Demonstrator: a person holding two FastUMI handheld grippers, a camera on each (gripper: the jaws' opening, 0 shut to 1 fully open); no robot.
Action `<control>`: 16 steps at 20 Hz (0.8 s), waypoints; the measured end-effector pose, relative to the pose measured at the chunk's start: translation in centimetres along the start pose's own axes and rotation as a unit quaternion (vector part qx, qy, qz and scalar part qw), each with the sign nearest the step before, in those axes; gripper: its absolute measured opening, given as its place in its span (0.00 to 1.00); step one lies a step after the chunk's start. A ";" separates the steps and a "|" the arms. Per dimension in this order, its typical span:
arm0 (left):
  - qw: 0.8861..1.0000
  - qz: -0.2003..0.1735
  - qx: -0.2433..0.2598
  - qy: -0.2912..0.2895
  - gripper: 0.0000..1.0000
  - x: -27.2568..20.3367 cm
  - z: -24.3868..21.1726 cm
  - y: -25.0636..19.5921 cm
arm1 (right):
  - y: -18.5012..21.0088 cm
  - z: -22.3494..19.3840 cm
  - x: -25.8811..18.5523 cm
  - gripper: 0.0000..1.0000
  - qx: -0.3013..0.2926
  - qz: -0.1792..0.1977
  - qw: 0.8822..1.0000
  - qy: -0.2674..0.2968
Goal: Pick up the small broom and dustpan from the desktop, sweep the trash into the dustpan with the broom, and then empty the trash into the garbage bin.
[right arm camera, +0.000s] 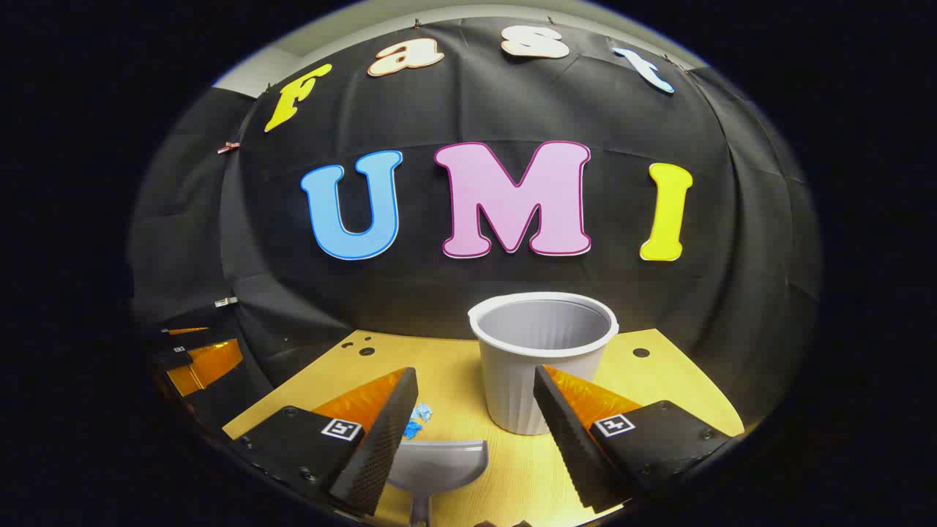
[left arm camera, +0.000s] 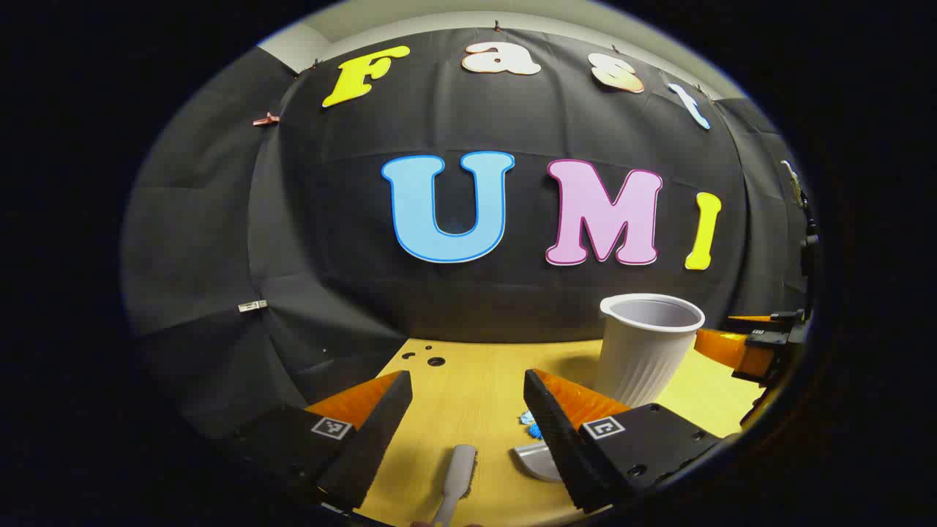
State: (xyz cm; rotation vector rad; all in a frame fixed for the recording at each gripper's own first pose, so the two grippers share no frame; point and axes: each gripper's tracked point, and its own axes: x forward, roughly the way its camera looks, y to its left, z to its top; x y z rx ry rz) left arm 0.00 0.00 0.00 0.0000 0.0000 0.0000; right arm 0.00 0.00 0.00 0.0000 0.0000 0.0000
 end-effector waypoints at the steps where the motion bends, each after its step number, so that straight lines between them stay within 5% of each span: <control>1: 1.000 -0.001 -0.003 0.003 0.98 0.0 -0.4 0.2 | 0.4 -0.3 -0.2 0.99 -0.002 0.003 1.000 0.004; 16: 0.998 0.000 0.016 0.061 0.98 -0.3 -5.4 2.4 | 2.7 -3.6 -0.1 0.99 -0.013 0.021 0.998 0.062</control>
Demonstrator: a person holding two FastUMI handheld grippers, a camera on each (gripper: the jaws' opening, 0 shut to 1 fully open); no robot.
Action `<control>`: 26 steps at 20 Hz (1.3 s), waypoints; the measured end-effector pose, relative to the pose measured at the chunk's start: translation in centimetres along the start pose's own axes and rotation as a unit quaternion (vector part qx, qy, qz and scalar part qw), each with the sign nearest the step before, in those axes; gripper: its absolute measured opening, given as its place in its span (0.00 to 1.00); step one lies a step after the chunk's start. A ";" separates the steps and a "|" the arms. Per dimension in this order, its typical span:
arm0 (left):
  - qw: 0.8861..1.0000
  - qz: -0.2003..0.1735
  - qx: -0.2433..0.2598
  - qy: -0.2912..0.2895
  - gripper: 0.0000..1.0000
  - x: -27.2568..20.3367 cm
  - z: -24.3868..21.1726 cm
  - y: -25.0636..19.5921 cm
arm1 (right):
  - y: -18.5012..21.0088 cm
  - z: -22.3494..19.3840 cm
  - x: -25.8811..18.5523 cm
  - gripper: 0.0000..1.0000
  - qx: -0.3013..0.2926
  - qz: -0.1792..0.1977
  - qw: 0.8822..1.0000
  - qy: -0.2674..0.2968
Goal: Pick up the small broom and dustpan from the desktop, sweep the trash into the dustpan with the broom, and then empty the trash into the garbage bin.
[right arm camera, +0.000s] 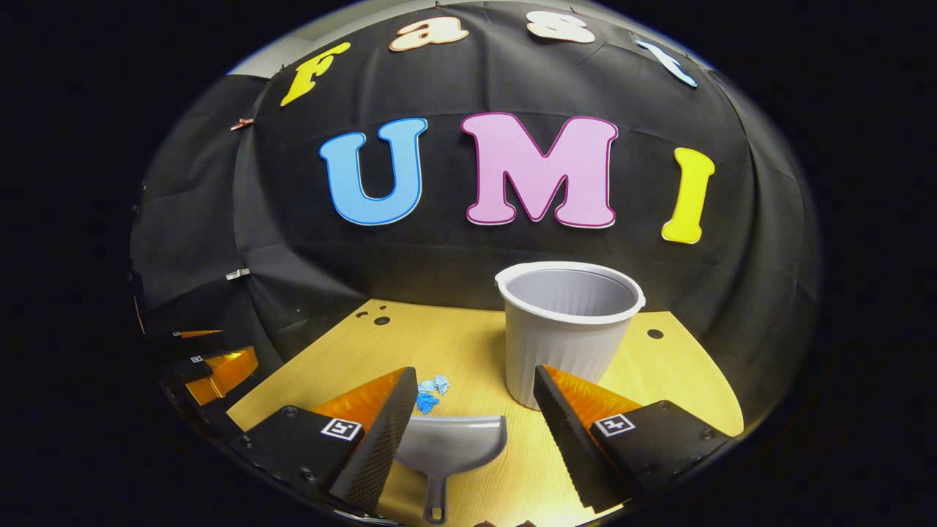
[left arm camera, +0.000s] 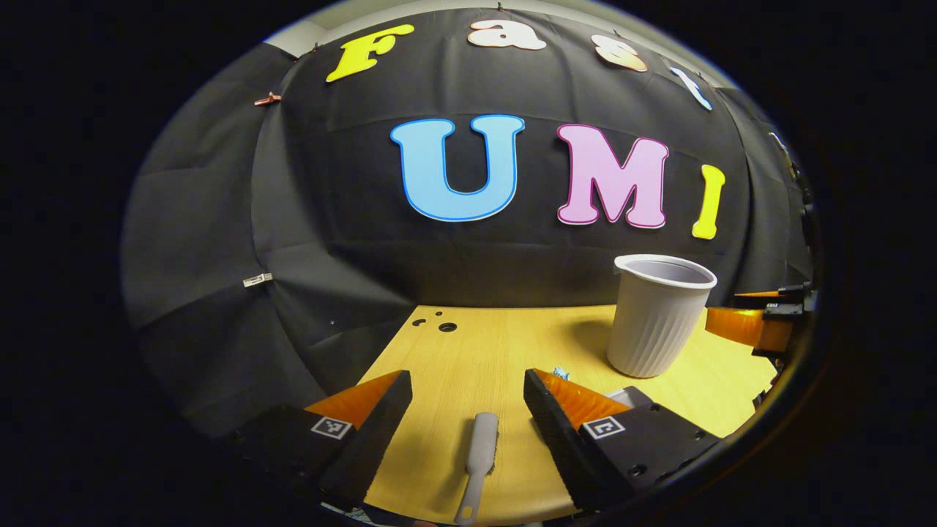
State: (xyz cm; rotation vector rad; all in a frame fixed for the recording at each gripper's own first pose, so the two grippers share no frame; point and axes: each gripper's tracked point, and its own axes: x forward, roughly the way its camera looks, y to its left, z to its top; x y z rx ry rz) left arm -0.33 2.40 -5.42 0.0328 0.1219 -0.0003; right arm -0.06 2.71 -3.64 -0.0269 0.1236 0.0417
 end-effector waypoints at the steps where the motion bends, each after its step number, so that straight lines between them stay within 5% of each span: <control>1: 1.000 -0.002 0.000 0.005 0.98 0.2 -0.4 -0.1 | 0.0 -0.2 0.1 0.99 0.002 0.000 1.000 0.004; 13: 0.985 -0.057 -0.012 0.162 0.99 1.9 -8.3 -1.8 | 0.3 -3.3 1.3 0.99 0.006 0.003 0.998 0.061; 21: 0.943 -0.069 -0.051 0.320 0.99 2.5 -17.4 -2.5 | -0.2 -4.7 1.1 0.99 0.017 -0.002 0.997 0.081; 26: 0.917 -0.070 -0.020 0.391 0.99 3.4 -21.3 -1.8 | -1.4 -6.9 1.0 0.99 0.023 -0.014 0.992 0.123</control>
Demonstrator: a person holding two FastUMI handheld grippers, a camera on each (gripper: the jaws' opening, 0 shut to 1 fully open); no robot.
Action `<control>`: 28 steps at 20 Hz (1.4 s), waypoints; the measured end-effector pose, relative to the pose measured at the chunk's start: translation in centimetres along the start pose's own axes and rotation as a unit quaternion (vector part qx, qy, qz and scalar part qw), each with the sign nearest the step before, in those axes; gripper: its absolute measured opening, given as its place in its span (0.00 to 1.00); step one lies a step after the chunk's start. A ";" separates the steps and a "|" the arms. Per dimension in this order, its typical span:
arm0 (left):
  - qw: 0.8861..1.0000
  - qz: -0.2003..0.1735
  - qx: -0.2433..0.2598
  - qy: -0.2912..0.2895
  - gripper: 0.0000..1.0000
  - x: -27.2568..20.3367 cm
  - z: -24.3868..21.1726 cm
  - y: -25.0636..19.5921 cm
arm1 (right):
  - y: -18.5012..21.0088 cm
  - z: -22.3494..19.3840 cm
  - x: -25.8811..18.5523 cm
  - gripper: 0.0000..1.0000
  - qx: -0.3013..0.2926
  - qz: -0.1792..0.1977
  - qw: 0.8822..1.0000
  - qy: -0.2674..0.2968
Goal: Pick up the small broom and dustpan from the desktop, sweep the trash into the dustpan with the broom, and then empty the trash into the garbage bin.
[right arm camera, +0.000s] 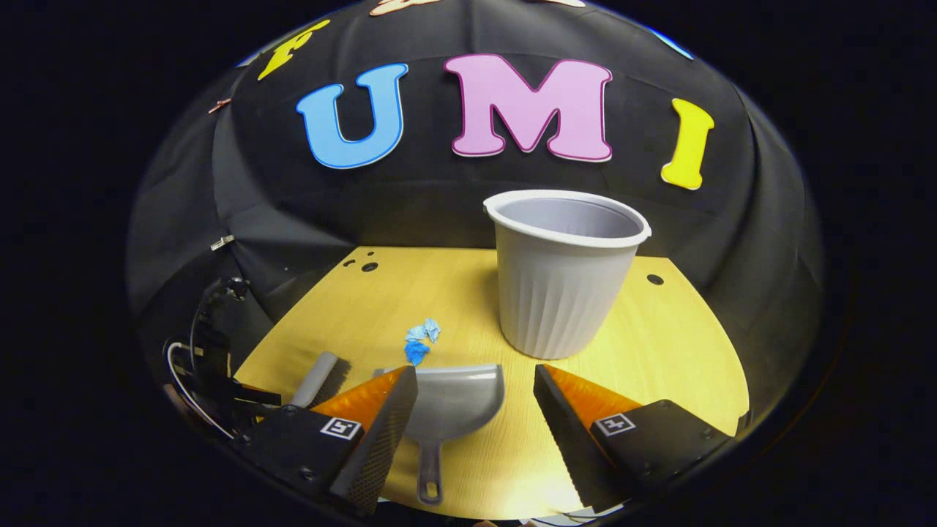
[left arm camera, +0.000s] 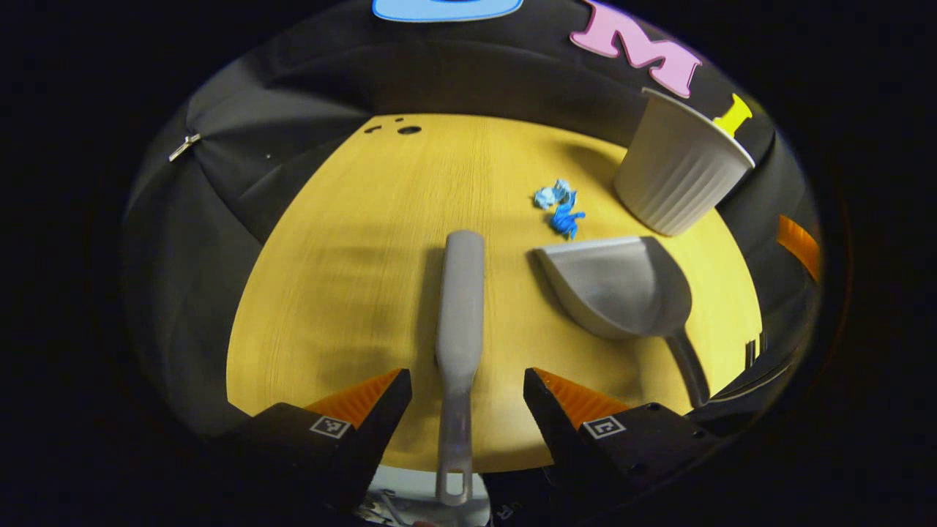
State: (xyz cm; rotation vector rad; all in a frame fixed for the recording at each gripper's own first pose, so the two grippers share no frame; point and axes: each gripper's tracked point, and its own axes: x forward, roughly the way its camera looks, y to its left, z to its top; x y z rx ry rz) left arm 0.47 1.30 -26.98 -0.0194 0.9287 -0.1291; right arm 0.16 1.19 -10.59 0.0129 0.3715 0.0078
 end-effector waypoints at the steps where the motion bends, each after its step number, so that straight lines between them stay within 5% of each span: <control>1: 1.000 0.001 0.002 0.012 0.99 0.5 -0.5 0.0 | -0.2 -0.1 -0.1 0.99 0.007 -0.002 1.000 0.003; 10: 0.995 -0.003 0.010 0.098 0.97 4.0 -1.8 0.2 | -1.1 -1.1 -0.8 0.99 0.009 -0.020 1.000 0.008; 18: 0.993 0.019 0.050 0.101 0.59 4.3 -2.0 1.4 | 1.4 -3.2 0.0 0.99 0.001 0.011 0.999 0.046; 21: 0.994 0.016 0.071 0.084 0.31 4.6 -2.1 1.2 | 3.1 -5.8 0.5 0.99 0.004 0.041 0.995 0.096; 25: 0.996 0.003 0.070 0.054 0.30 4.3 -1.8 1.3 | 4.4 -8.7 0.6 0.99 -0.006 0.057 0.987 0.150; 28: 0.999 -0.024 0.024 0.040 0.25 3.6 -1.9 0.9 | 4.4 -10.2 1.1 0.99 -0.024 0.050 0.982 0.178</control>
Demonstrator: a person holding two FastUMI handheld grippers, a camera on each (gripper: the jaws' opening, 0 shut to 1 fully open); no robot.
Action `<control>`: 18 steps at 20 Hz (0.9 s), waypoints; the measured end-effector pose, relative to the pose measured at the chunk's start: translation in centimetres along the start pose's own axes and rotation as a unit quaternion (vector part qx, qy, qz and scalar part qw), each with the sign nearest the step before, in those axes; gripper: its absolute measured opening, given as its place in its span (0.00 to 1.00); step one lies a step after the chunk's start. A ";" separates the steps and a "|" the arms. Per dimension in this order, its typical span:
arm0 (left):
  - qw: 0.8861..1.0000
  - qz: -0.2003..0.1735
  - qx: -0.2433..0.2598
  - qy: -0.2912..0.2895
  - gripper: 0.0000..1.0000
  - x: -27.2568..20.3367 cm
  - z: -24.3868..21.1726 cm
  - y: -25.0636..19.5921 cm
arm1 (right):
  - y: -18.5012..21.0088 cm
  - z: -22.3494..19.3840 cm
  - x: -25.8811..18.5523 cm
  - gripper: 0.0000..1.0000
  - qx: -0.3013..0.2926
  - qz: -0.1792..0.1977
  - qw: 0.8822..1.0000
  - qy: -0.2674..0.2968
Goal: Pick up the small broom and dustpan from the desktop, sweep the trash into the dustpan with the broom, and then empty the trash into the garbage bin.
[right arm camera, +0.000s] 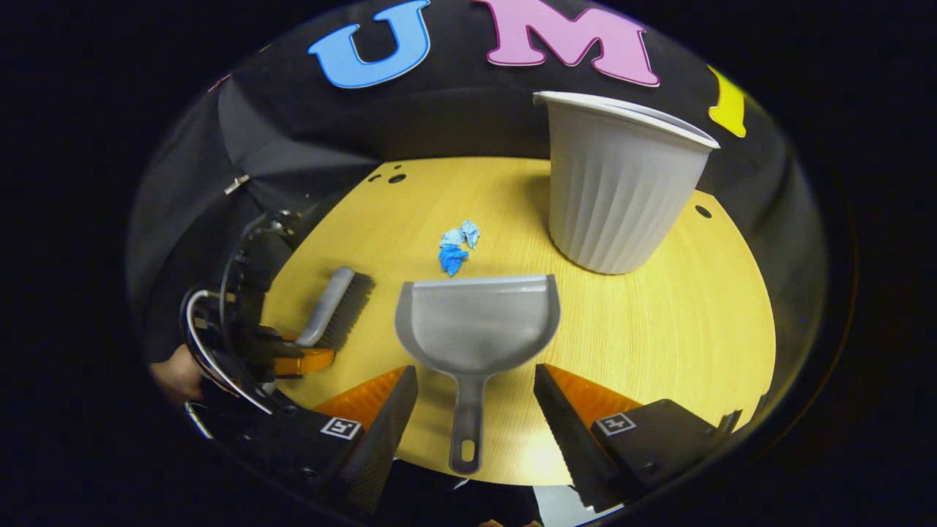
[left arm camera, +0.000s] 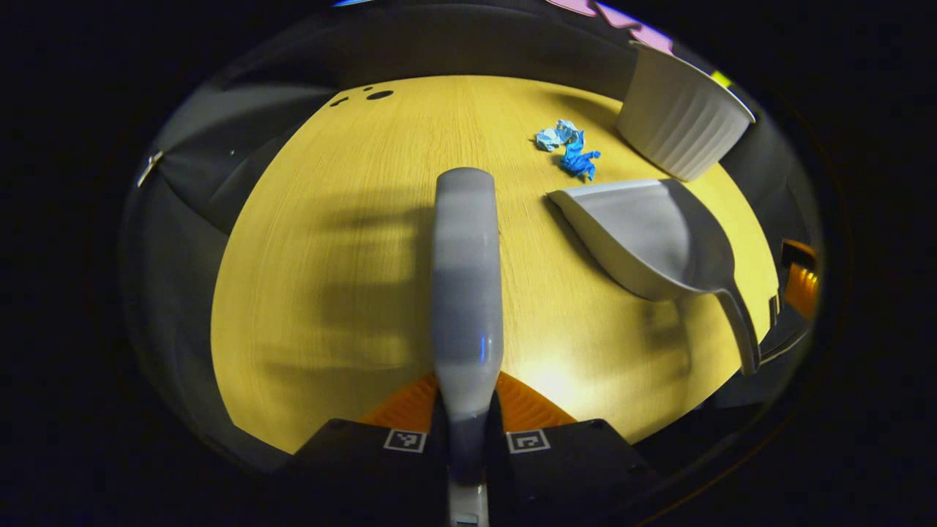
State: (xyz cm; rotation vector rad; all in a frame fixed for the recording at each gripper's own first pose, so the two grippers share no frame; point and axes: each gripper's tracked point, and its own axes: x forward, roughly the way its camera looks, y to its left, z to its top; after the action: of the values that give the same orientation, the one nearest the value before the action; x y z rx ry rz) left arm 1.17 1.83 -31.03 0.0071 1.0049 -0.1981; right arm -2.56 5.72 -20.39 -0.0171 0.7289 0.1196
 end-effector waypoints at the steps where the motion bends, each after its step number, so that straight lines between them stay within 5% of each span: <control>1: 1.000 -0.003 -0.008 -0.009 0.23 -0.3 0.0 0.1 | -0.2 -0.4 0.5 0.99 -0.001 -0.008 1.000 0.011; 11: 0.995 -0.025 -0.011 -0.096 0.25 -6.5 2.3 0.8 | -0.1 -4.4 5.6 0.99 -0.019 -0.052 0.995 0.088; 18: 0.993 -0.018 -0.039 -0.107 0.25 -8.5 2.4 2.5 | -0.1 -6.9 8.4 0.98 -0.006 -0.060 0.990 0.127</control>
State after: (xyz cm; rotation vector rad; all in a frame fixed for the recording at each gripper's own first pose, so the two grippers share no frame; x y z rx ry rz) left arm -0.87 5.44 -22.83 -0.1019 0.7981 -0.1880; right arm -0.88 6.14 -31.14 -0.0879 0.9794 0.0064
